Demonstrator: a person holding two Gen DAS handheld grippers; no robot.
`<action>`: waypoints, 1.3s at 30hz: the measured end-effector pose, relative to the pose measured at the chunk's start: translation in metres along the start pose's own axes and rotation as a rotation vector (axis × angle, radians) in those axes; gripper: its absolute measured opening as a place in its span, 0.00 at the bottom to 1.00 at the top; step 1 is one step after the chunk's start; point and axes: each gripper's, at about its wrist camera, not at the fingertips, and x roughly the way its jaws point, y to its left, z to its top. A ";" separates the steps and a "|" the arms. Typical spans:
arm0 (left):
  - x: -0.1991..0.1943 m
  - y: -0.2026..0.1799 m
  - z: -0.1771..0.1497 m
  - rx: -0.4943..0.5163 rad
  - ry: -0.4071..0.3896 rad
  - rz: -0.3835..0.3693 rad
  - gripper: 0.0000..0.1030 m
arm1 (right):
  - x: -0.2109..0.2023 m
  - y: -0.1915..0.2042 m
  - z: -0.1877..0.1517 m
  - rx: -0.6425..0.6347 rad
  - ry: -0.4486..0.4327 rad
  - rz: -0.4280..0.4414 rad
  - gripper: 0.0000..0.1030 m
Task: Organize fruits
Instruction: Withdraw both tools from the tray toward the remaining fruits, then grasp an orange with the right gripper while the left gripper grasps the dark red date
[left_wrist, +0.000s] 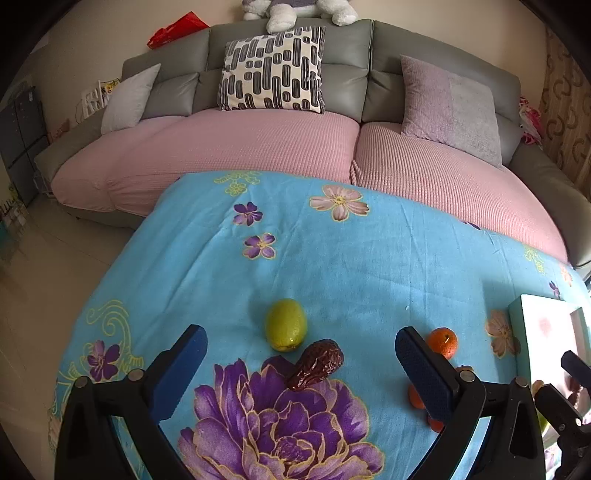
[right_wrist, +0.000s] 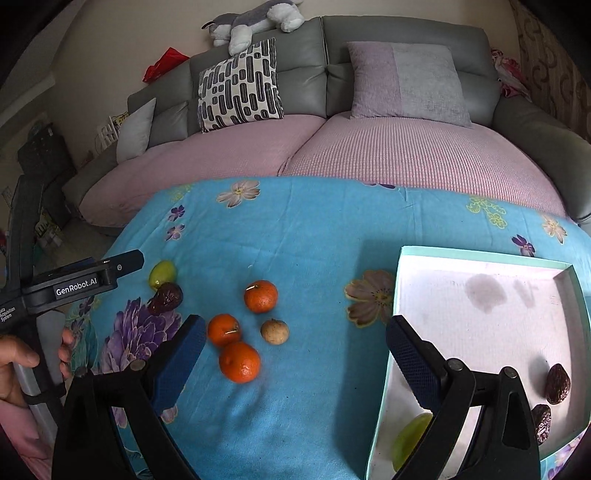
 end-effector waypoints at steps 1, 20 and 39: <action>0.003 -0.002 0.001 0.007 0.013 -0.002 1.00 | 0.002 0.002 0.003 -0.003 0.005 0.001 0.95; 0.043 -0.016 0.002 0.015 0.136 -0.063 0.92 | 0.041 0.035 0.007 -0.093 0.114 0.027 0.80; 0.068 -0.010 -0.015 -0.005 0.234 -0.043 0.62 | 0.076 0.040 -0.039 -0.096 0.264 0.026 0.65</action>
